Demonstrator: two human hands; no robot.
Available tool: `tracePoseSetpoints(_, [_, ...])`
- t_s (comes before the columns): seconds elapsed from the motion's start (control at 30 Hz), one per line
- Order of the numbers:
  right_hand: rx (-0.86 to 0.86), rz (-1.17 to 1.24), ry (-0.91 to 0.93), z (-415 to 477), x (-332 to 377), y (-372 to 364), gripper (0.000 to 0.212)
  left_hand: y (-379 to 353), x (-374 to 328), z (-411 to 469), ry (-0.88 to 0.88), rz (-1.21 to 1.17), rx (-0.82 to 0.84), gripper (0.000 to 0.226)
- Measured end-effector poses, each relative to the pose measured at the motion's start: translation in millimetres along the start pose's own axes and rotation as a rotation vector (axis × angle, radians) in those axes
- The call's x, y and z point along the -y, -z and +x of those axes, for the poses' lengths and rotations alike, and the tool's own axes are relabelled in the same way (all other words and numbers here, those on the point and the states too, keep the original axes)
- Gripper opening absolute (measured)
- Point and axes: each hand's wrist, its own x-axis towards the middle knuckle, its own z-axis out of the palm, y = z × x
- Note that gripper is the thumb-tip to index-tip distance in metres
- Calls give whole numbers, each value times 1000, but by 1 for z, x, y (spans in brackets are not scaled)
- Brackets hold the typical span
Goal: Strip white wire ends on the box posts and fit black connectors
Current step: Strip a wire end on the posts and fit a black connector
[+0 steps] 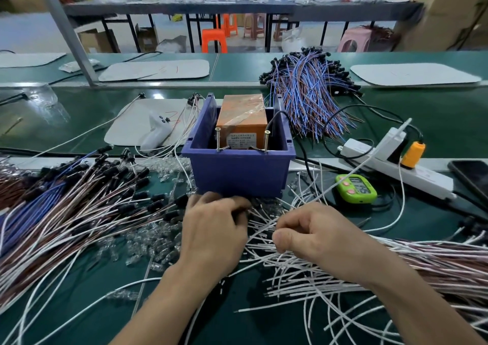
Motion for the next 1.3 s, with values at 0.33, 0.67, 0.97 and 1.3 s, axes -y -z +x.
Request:
tracePoseSetpoints(0.33, [-2,6,33,0,-4,1,22,37,24,5,26,49,-269,19])
tracePoseSetpoints(0.67, [-243,150,69,9,-15,-14,37,62,53,19,230,335,218,13])
tracePoseSetpoints(0.97, [-266,165,53,11,-14,-17,41,55,54,15,135,442,68,7])
tracePoseSetpoints(1.3, [-323,372,113,9,-8,-16,25,83,10,-4,-141,-183,32,10])
